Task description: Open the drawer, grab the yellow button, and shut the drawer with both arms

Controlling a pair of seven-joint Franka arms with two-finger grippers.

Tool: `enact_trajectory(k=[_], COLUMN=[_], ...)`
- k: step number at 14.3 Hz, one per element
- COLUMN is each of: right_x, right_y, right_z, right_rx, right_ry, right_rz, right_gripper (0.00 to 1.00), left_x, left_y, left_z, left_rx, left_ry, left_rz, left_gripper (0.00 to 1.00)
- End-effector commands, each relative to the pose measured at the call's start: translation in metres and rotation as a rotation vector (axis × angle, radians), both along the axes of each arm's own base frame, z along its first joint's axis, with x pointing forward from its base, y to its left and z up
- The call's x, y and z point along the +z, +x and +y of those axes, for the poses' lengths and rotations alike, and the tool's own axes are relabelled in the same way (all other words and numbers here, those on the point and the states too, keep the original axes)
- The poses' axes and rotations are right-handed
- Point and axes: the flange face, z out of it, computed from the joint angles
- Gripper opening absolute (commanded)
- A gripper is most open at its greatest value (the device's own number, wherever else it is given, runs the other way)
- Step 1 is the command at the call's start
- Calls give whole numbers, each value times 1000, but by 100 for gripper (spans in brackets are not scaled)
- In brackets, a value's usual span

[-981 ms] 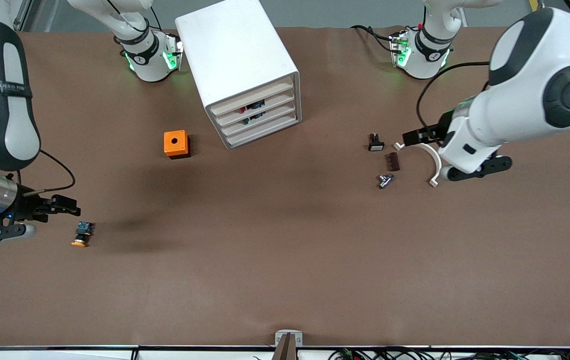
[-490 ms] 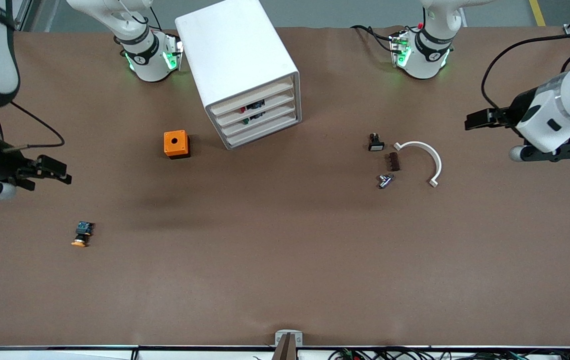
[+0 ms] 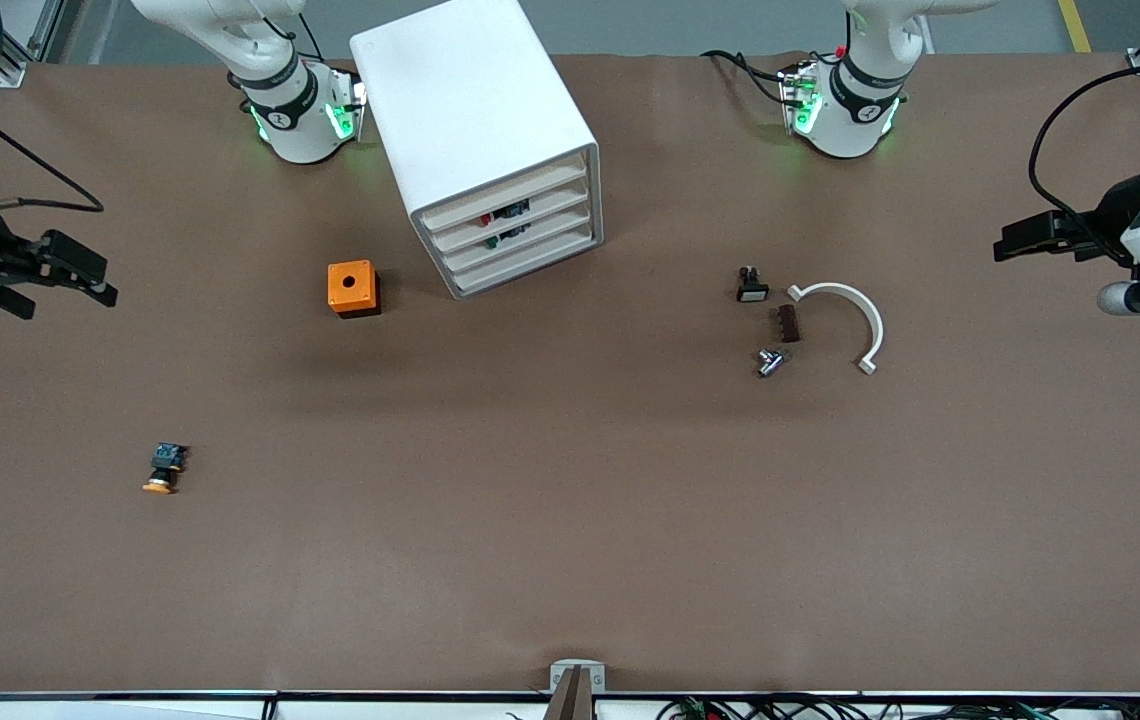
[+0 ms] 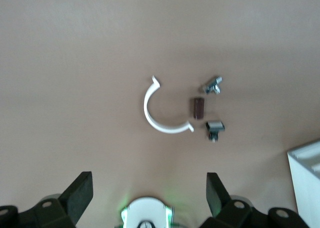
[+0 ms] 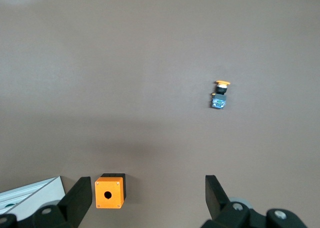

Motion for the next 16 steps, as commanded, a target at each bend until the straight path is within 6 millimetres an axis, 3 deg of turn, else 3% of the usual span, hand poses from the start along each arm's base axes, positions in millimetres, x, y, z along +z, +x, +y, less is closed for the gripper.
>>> enact_trajectory(k=[1, 5, 9, 16], right_x=[29, 54, 50, 54], right_y=[-7, -15, -17, -16], right_z=[-4, -8, -11, -8], right_rx=[-33, -92, -100, -77], right_ry=[-22, -29, -65, -91], right_rz=[-15, 15, 44, 33], right_gripper=[100, 100, 100, 100], left_x=[5, 14, 36, 41], left_y=[-5, 1, 5, 5], left_z=[-3, -2, 3, -7], left_rx=[-28, -40, -18, -25], left_ry=[42, 91, 75, 65], left_rz=[-85, -137, -184, -190], left_gripper=[100, 100, 100, 100])
